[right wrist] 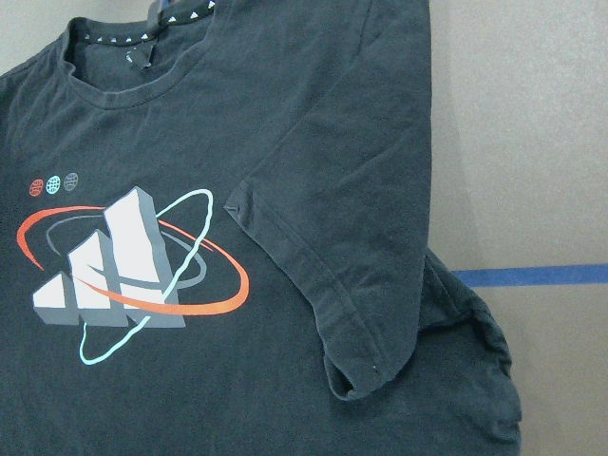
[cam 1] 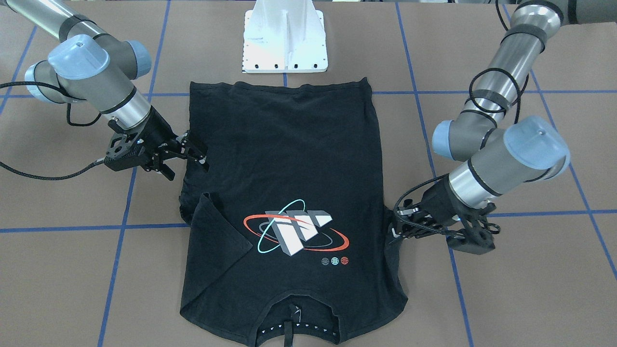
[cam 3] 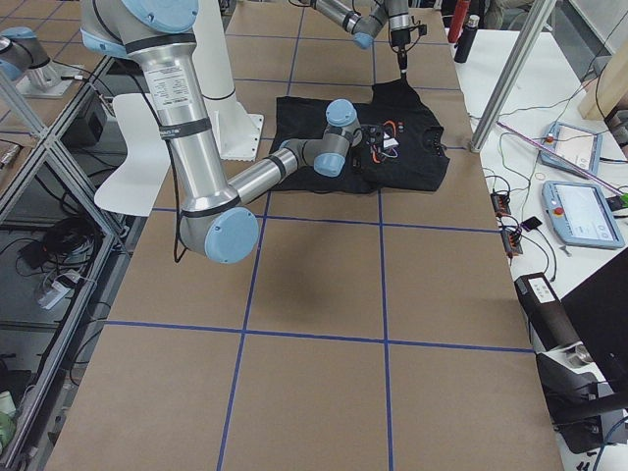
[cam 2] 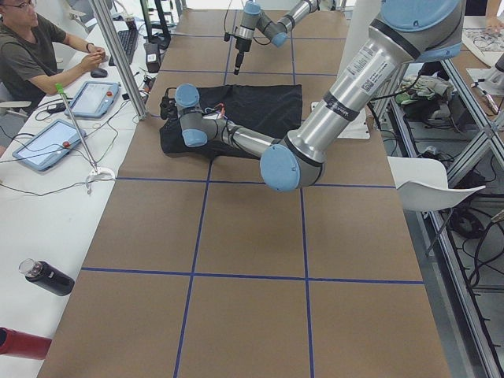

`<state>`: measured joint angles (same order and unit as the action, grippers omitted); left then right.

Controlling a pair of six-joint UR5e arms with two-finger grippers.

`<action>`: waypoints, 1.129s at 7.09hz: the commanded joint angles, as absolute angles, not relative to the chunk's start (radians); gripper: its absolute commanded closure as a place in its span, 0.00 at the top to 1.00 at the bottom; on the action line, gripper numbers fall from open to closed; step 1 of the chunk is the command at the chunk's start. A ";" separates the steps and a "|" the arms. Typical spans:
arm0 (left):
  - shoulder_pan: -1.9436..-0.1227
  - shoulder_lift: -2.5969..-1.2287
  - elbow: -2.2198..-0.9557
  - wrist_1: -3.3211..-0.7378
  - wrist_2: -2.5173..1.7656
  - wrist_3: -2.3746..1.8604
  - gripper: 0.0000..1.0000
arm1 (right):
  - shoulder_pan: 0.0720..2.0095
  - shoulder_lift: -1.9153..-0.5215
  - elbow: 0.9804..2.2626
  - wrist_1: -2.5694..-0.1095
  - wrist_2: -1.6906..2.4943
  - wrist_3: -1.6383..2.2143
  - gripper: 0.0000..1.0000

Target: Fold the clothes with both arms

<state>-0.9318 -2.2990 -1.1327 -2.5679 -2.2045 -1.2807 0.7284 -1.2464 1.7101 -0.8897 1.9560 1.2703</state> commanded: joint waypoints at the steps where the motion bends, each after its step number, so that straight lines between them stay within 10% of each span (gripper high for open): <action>1: -0.838 -2.347 -1.118 -2.560 -2.064 -1.344 0.00 | 0.727 -1.246 1.706 -0.890 1.953 1.264 1.00; 3: -0.810 -2.349 -1.117 -2.548 -2.014 -1.362 0.00 | 0.727 -1.246 1.704 -0.890 1.950 1.264 1.00; 4: -0.810 -2.347 -1.117 -2.548 -2.014 -1.362 0.71 | 0.726 -1.244 1.704 -0.890 1.948 1.267 1.00; 5: -0.810 -2.347 -1.126 -2.549 -2.014 -1.365 0.92 | 0.724 -1.240 1.706 -0.900 1.945 1.279 1.00; 8: -0.808 -2.230 -1.408 -2.424 -2.028 -1.394 0.98 | 0.689 -1.239 1.738 -0.910 1.886 1.525 1.00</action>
